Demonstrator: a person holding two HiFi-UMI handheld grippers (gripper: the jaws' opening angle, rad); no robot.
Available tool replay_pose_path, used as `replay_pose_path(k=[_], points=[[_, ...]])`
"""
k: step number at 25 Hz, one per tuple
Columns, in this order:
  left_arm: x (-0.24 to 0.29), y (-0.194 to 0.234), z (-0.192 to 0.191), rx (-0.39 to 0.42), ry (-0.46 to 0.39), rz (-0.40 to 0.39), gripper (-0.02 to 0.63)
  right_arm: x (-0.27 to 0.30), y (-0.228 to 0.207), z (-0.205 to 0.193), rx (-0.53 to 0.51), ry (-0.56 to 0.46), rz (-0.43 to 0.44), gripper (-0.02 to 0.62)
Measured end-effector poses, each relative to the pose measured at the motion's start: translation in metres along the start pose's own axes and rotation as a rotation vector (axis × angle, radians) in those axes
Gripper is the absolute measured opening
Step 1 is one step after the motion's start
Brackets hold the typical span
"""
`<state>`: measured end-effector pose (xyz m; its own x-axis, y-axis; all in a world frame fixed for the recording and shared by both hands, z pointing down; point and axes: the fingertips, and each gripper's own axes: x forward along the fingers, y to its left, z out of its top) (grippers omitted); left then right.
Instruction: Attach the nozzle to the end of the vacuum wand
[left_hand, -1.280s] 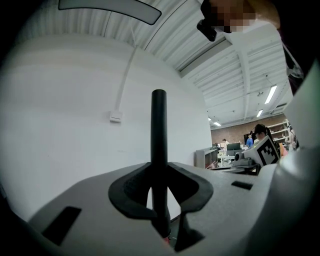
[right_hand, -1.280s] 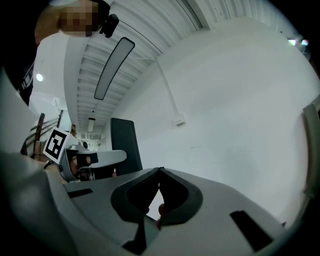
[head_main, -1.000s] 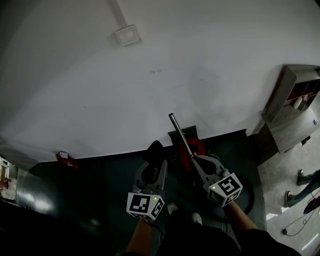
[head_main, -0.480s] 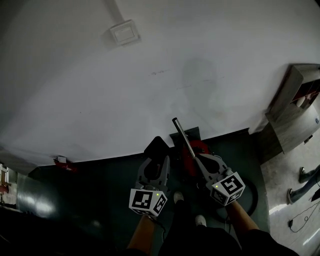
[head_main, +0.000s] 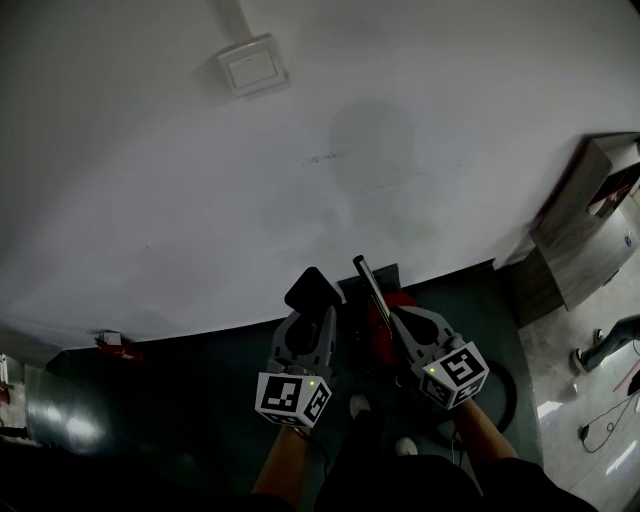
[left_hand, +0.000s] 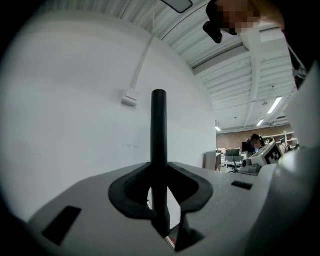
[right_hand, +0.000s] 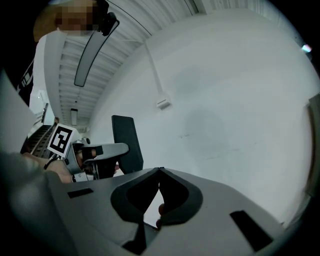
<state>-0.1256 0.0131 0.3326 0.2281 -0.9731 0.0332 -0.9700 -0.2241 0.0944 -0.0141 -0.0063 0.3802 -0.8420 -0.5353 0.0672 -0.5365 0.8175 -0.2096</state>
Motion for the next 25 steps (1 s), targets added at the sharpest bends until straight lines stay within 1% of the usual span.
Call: replay_pose_path(k=[5, 10, 12, 15, 19, 22, 25], points=[[0.021, 0.03, -0.001, -0.027, 0.012, -0.038, 0.086, 0.032, -0.005, -0.005, -0.004, 0.036, -0.039, 0.017], [0.039, 0.05, 0.0, -0.041, 0.016, -0.081, 0.087, 0.052, -0.015, -0.015, -0.014, 0.081, -0.096, 0.018], [0.049, 0.056, 0.0, -0.046, 0.017, -0.092, 0.087, 0.058, -0.022, -0.02, -0.018, 0.094, -0.105, 0.018], [0.056, 0.059, -0.004, -0.052, 0.022, -0.104, 0.087, 0.062, -0.031, -0.03, -0.016, 0.109, -0.106, 0.018], [0.063, 0.063, -0.009, -0.059, 0.025, -0.095, 0.087, 0.069, -0.041, -0.035, -0.024, 0.119, -0.103, 0.02], [0.07, 0.067, -0.011, -0.08, 0.02, -0.083, 0.087, 0.077, -0.047, -0.045, -0.03, 0.15, -0.073, 0.021], [0.083, 0.075, -0.012, -0.12, 0.009, -0.07, 0.087, 0.093, -0.056, -0.058, -0.029, 0.191, -0.037, 0.029]])
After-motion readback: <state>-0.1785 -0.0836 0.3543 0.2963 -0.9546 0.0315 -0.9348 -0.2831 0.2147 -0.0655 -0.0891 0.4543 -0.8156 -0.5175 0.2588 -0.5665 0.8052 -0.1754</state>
